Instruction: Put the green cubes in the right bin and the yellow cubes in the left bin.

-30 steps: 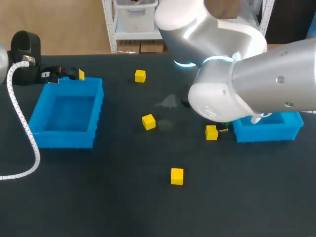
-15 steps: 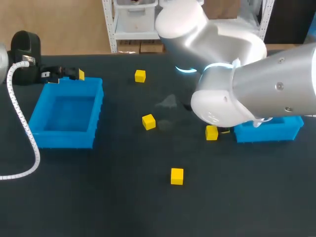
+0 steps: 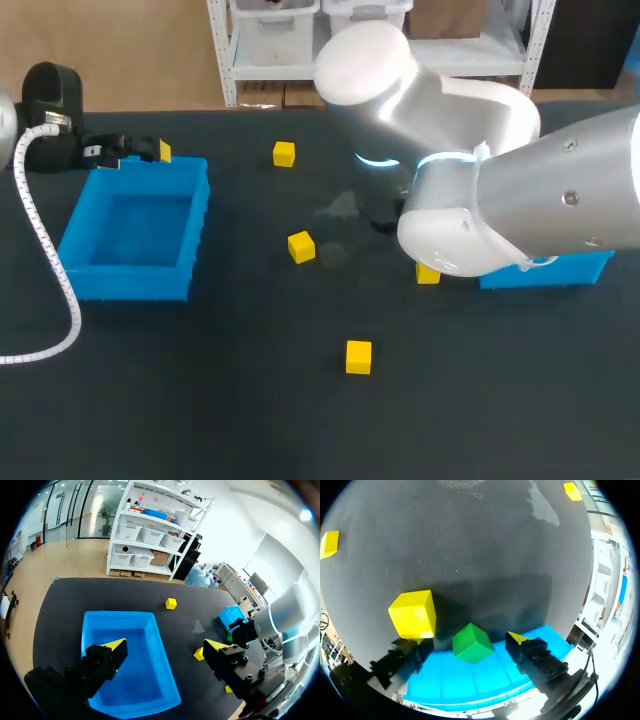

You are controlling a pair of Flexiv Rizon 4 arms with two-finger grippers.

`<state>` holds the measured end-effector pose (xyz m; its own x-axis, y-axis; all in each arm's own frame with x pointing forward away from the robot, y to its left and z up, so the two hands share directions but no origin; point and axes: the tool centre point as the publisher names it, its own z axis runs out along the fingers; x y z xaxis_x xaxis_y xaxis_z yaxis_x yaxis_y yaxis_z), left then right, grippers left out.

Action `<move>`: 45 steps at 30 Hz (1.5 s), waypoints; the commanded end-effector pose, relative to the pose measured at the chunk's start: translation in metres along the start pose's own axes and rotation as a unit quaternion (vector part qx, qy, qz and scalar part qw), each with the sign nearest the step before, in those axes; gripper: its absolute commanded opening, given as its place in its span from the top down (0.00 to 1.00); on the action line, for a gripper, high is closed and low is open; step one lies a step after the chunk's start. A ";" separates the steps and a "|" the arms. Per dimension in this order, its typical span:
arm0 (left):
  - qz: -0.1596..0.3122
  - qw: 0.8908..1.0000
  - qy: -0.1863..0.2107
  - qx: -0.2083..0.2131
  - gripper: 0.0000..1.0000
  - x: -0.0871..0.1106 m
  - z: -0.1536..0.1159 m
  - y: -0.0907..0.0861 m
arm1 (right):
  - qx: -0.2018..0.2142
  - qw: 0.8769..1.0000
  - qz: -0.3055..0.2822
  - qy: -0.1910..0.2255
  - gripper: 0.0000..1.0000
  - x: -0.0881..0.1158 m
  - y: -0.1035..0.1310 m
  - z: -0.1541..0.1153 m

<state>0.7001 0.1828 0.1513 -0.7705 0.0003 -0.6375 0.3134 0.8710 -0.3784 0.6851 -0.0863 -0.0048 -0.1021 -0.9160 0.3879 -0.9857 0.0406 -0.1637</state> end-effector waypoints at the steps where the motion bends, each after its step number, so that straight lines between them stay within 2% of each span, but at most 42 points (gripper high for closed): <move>1: 0.001 1.000 -0.003 0.004 0.00 0.001 0.000 0.002 | 0.003 1.000 0.003 -0.001 0.70 0.003 0.000 0.002; 3: 0.001 1.000 -0.003 0.004 0.00 0.001 0.000 0.002 | 0.004 1.000 0.005 0.000 0.76 0.005 0.000 0.002; 12: 0.001 1.000 -0.003 0.004 0.00 0.001 0.000 0.002 | 0.002 1.000 0.013 0.002 0.93 0.008 0.000 0.004; 13: 0.001 1.000 -0.003 0.004 0.00 0.001 0.000 0.002 | 0.001 1.000 0.014 0.002 1.00 0.008 0.000 0.003; 25: 0.001 1.000 -0.003 0.004 0.00 0.001 0.000 0.002 | 0.003 0.999 0.026 -0.021 1.00 0.005 -0.004 -0.012; 33: 0.001 1.000 -0.003 0.004 0.00 0.001 0.000 0.002 | 0.022 0.995 0.046 -0.082 1.00 -0.010 -0.017 -0.056; 40: 0.001 1.000 -0.003 0.004 0.00 0.001 0.000 0.002 | 0.054 0.984 0.098 -0.142 1.00 -0.007 -0.040 -0.102; 45: 0.001 1.000 -0.003 0.004 0.00 0.001 0.000 0.002 | 0.058 0.969 0.169 -0.170 1.00 0.009 -0.054 -0.112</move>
<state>0.7001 0.1828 0.1513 -0.7705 0.0003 -0.6375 0.3134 0.8710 -0.3784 0.7282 -0.0396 0.1037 -0.3347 -0.9413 0.0433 -0.8948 0.3031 -0.3278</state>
